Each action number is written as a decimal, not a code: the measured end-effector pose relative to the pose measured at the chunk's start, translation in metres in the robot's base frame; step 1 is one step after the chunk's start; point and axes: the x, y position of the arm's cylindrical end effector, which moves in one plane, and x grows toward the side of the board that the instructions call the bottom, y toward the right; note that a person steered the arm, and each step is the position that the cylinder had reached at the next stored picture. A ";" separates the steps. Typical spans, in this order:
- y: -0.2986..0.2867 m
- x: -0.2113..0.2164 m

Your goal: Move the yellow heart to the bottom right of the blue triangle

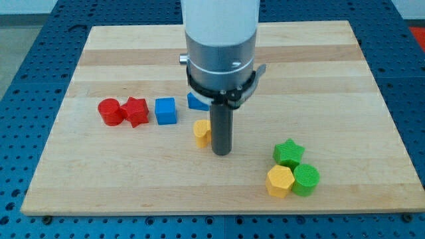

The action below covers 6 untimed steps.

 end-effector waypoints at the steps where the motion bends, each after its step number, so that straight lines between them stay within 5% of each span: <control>1: -0.052 0.024; 2: -0.110 0.015; 3: -0.101 -0.017; 6: 0.016 -0.031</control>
